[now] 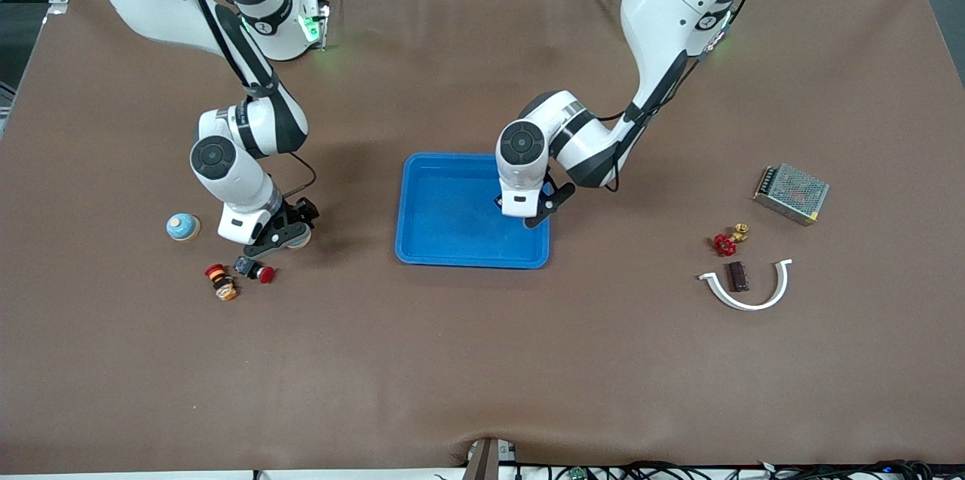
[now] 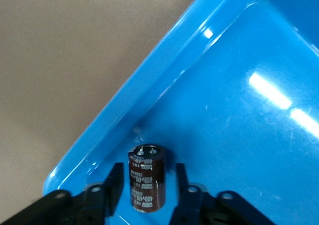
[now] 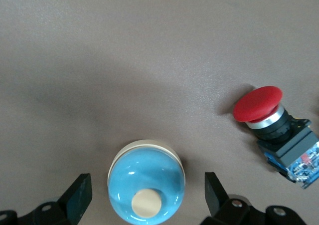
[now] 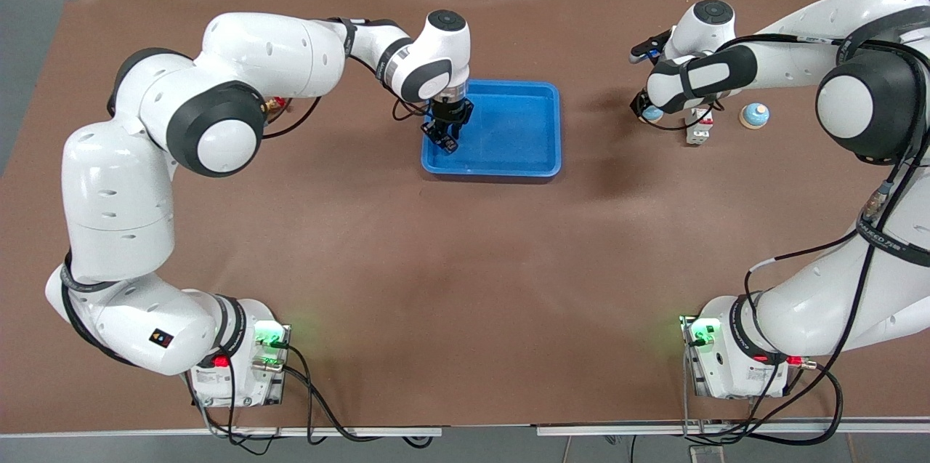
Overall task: Place electrolytic capacitor and blue bell in tray
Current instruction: 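Release the capacitor in the tray and lift the left gripper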
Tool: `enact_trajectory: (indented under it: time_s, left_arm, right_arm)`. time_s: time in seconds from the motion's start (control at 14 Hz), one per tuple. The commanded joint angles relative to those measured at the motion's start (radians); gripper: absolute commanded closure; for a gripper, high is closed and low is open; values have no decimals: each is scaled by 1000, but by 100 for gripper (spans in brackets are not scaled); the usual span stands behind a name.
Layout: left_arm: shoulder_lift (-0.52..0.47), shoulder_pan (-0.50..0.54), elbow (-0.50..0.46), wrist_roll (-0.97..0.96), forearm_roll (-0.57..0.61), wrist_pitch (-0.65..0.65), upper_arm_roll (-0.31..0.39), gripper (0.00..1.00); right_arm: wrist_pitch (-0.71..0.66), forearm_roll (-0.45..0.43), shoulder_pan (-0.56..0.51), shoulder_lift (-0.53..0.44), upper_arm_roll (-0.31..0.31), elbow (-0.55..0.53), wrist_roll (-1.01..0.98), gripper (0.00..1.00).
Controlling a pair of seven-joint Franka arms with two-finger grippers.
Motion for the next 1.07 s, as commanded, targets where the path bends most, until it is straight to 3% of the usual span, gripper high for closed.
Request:
enact_trajectory:
  time_s: [0.0, 0.43, 0.71, 0.78, 1.0]
  left_arm:
    - [-16, 1, 20, -17, 9, -24, 5, 0]
    - [-140, 78, 28, 9, 21, -124, 13, 0]
    - [-162, 167, 29, 80, 23, -130, 15, 0]
    - [-163, 187, 29, 88, 23, -131, 15, 0]
    - [-178, 246, 34, 100, 24, -160, 15, 0]
  right_arm:
    - [15, -7, 3, 9, -1, -5, -3, 0]
    - [23, -7, 1, 18, -1, -3, -4, 0]
    - [32, -7, 1, 20, -1, -3, -4, 0]
    - [32, -7, 1, 26, -1, -1, -4, 2]
    - [40, -7, 3, 29, -1, 0, -4, 22]
